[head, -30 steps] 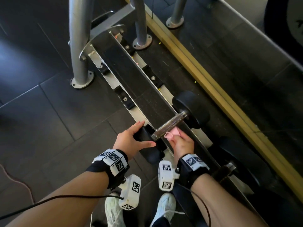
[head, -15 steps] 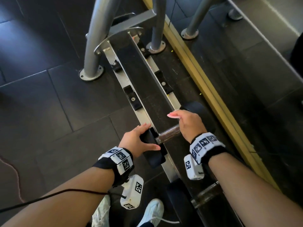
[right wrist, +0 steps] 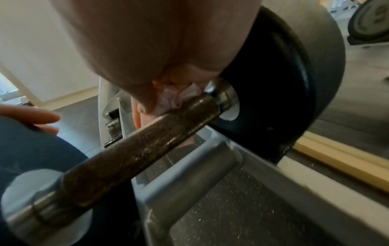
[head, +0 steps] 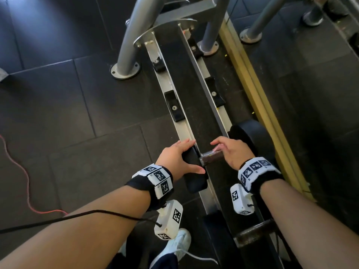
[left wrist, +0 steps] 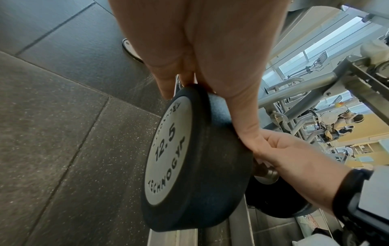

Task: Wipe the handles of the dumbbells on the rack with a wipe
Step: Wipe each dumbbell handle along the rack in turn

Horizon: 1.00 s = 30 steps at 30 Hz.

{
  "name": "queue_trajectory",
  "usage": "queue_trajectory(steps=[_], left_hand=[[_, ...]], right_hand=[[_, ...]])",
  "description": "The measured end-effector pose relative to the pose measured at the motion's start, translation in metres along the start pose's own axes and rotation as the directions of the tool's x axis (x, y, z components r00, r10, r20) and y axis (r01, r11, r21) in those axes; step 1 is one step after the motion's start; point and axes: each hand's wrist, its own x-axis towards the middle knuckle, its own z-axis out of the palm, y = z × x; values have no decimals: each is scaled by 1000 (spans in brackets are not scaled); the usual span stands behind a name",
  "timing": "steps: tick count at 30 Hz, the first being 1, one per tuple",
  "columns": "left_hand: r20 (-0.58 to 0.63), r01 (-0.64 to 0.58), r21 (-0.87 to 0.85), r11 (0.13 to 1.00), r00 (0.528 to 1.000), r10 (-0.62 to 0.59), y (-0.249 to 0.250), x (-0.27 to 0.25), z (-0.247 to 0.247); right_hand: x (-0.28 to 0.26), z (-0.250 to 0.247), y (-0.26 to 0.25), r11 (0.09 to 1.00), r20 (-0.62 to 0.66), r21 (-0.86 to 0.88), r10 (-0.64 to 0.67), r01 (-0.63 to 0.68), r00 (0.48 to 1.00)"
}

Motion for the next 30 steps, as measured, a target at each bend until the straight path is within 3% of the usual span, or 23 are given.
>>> queue_trajectory(steps=[6,8,11,13,15,17,20,25,28,30], left_hand=[[2,5,1,1000,1000,-5,1,0,0],[0,4,-2,1000,1000,-4,0,0,0],[-2,7,-17,1000,1000,-7,-1,0,0],[-6,6,-17,1000,1000,-6,-1,0,0],[-13,5,-13,1000,1000,-5,-1,0,1],[-22,9,-16,1000,1000,-9,-1,0,1],[-23,13,-29,1000,1000,-13,-1,-1,2],[-24,13,-22,1000,1000,-14,0,-1,1],[-26,25,-39,999,999,-26,0,-1,1],[-26,30,-52,998,999,-31,0,-1,1]], right_hand=[[-5,5,-3,947,-6,318,-41,40,999],[0,2,-1,933,-75,359,-5,32,997],[7,1,4,996,-151,25,-81,86,985],[10,10,5,960,-40,-275,-74,60,996],[9,20,3,925,-68,-379,-36,8,997],[6,24,-3,970,-144,-242,-40,4,989],[0,26,-8,999,-153,27,-35,40,988],[-6,16,-11,918,-104,396,9,33,995],[-5,12,-6,948,-307,318,79,24,948],[-10,20,-7,997,-324,80,10,17,946]])
